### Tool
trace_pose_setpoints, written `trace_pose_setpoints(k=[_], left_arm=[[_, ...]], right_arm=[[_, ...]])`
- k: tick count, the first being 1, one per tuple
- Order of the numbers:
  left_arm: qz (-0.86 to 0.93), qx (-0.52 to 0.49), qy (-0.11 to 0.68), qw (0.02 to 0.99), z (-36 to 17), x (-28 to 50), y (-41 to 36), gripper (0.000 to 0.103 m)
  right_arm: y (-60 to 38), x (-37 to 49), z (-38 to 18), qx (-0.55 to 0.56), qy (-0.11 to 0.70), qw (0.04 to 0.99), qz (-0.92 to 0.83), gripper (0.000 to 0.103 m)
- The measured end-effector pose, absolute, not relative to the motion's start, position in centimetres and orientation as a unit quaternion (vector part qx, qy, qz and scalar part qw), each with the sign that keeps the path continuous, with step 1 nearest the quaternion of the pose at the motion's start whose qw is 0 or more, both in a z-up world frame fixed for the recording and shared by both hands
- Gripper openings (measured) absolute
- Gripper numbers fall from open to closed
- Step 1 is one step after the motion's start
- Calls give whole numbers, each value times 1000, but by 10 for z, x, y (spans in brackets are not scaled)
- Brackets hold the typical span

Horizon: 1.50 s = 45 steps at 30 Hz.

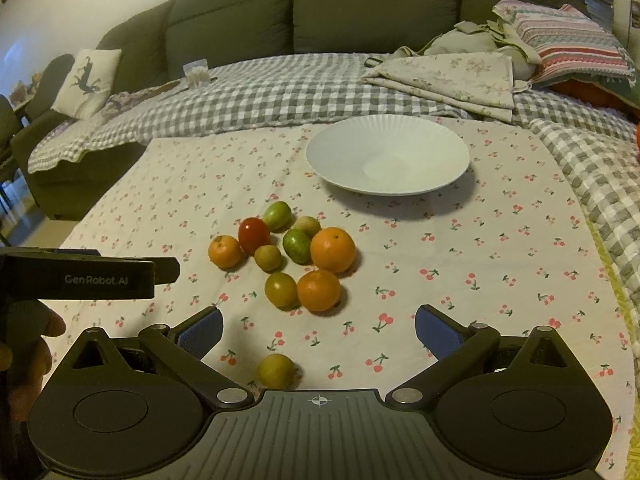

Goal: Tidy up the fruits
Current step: 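Move left tool toward spotted orange while right tool approaches small yellow fruit, then close left tool on spotted orange while right tool closes on yellow fruit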

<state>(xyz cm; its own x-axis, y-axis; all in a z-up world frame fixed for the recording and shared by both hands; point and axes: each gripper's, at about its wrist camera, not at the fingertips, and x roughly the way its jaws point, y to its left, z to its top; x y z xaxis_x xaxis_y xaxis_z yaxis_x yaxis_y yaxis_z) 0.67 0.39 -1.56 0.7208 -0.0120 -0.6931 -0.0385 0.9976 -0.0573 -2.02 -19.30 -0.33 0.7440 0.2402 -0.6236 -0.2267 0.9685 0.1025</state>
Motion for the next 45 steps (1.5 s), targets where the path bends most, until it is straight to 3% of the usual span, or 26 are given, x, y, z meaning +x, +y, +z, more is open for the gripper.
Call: trace_pose_setpoints(k=[14,25,45], left_arm=[[0,-36,372,927,-22,14,6,91],[-13,-33,386,922,-37,36,7,91],[-55,7,404,913,-69,76,-4,61]], right_arm=[[-183,-16,-18,-9,354,926,133,98],[-172,-6,-43,-31,390,911,134,86],[-164,4,-59,-52,412,899,141,63]])
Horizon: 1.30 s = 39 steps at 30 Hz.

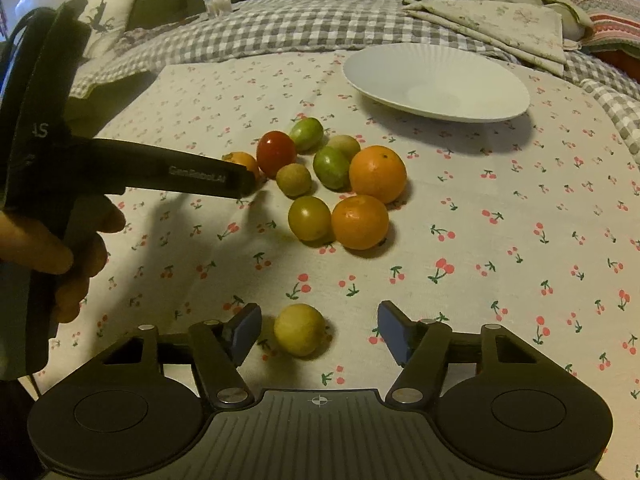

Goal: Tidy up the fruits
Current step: 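Close left tool on spotted orange while right tool closes on yellow fruit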

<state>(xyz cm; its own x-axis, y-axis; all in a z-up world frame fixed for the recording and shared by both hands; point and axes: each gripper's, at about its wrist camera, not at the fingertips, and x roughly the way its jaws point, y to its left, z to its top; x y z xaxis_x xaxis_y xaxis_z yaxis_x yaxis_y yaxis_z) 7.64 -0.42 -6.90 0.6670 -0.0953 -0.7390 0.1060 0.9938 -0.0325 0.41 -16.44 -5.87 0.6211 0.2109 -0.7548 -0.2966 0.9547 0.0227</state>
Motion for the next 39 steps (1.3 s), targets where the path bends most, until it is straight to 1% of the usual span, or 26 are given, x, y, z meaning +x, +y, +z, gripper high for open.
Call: trace_pose_setpoints(k=[3,7,11,13,17,24,26,27,28,29,30,36,39], left_arm=[[-57,14,399,915,-70,77,-6,58],[-63,19,394,917,-69,75,-9,47],[-69,19,393,917,-68,76,-10,42],[-72,18,393,917,-69,76,-9,41],[-81,17,389,918,-69,76,-11,34],[-82,13,386,919,-69,74,-10,33],[-83,13,386,919,-69,74,-10,33],[-82,12,386,919,-69,74,-10,33],[-82,10,387,918,-68,74,-9,33],[-82,10,387,918,-68,74,-9,33],[-83,9,387,918,-68,73,-9,33],[-86,5,386,918,-66,69,-10,33],[-87,6,384,919,-65,67,-11,33]], right_arm=[[-164,6,-59,-53,411,899,140,60],[-165,8,-59,-55,409,901,135,54],[-165,8,-59,-54,407,902,136,54],[-164,8,-59,-58,406,902,136,54],[-162,7,-60,-63,405,902,138,56],[-159,5,-60,-72,401,902,140,57],[-159,5,-60,-74,400,902,141,54],[-159,5,-60,-73,400,903,142,51],[-160,4,-60,-71,399,903,144,43],[-160,4,-59,-69,399,903,145,40],[-160,4,-58,-68,399,903,146,35],[-160,2,-58,-67,402,900,153,28],[-161,1,-58,-64,402,900,155,28]])
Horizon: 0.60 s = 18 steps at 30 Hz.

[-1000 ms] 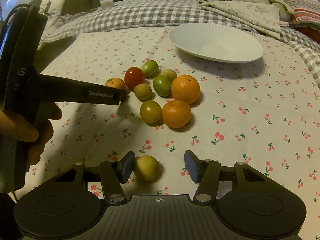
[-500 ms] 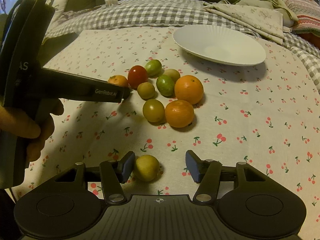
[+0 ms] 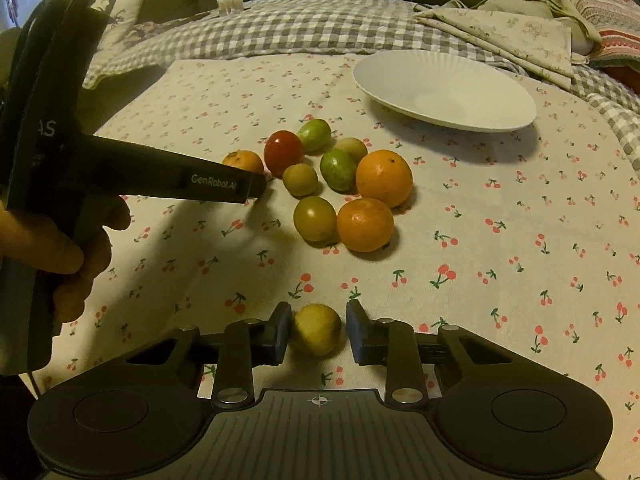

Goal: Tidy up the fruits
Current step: 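Close left tool on spotted orange while right tool closes on yellow fruit, then lift and carry orange in left tool while right tool carries yellow fruit to bowl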

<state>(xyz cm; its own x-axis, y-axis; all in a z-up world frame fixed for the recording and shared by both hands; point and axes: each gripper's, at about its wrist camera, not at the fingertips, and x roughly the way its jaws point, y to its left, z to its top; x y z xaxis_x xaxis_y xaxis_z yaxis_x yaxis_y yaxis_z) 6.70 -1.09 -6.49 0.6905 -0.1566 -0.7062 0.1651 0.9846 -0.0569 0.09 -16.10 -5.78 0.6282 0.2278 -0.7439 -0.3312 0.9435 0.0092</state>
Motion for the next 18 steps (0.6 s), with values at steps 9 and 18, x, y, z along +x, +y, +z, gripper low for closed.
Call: trace_pose_setpoints(k=[9,18], left_arm=[[-89,-10,377,922,-58,61,-6,32],[-85,-16,360,929,-38,60,-5,32]], right_arm=[[-163,-2,-53,-64,395,903,155,25],[-190,7,-31,-19,373,919,128,25]])
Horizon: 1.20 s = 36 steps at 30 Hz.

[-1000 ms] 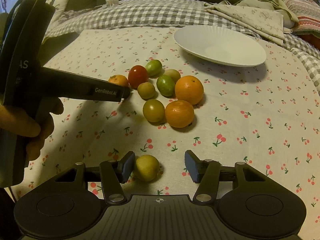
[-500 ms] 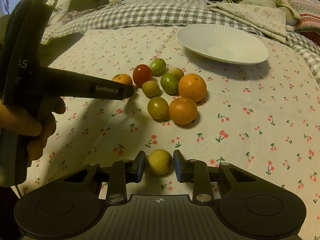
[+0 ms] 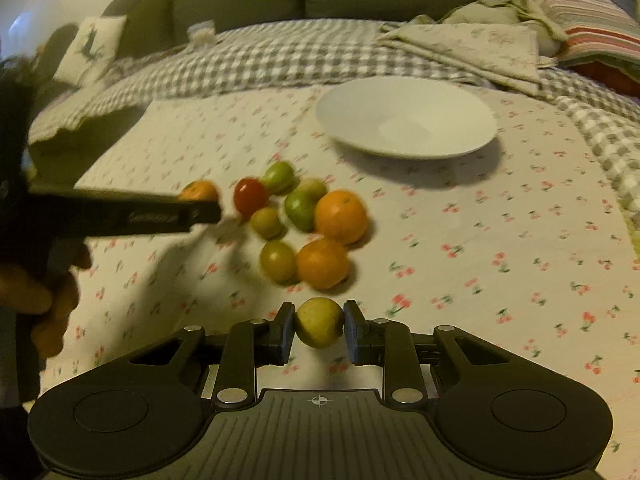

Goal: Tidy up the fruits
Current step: 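Lift and carry orange in left tool while right tool carries yellow fruit to bowl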

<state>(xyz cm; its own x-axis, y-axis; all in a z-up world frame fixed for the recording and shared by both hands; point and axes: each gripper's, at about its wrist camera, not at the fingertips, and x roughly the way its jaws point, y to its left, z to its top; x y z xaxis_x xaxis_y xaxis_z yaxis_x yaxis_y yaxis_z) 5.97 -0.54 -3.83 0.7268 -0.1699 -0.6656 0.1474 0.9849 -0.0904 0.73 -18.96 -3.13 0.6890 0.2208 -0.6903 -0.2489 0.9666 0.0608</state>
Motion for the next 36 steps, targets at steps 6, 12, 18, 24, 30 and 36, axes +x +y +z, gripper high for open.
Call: trace_pose_setpoints(k=[6,12,18,24,30,36], left_arm=[[-83,6,355,931,-26,68,-12,32],[-83,18,349,933,-12,83,-16,32],[-90,28,346,934,-3,101,-25,32],[-91,35,343,934,-7,122,-38,32],[-94,39,331,938,-10,144,-53,32],[-109,45,327,938,-19,165,-72,32]], right_arm=[[-229,24,-12,41,359,929,81,25],[-260,42,3,67,350,933,44,25],[-276,71,15,93,351,931,39,25],[-287,97,16,108,351,930,32,25],[-290,122,13,104,348,931,34,25],[-288,142,8,91,347,933,33,25]])
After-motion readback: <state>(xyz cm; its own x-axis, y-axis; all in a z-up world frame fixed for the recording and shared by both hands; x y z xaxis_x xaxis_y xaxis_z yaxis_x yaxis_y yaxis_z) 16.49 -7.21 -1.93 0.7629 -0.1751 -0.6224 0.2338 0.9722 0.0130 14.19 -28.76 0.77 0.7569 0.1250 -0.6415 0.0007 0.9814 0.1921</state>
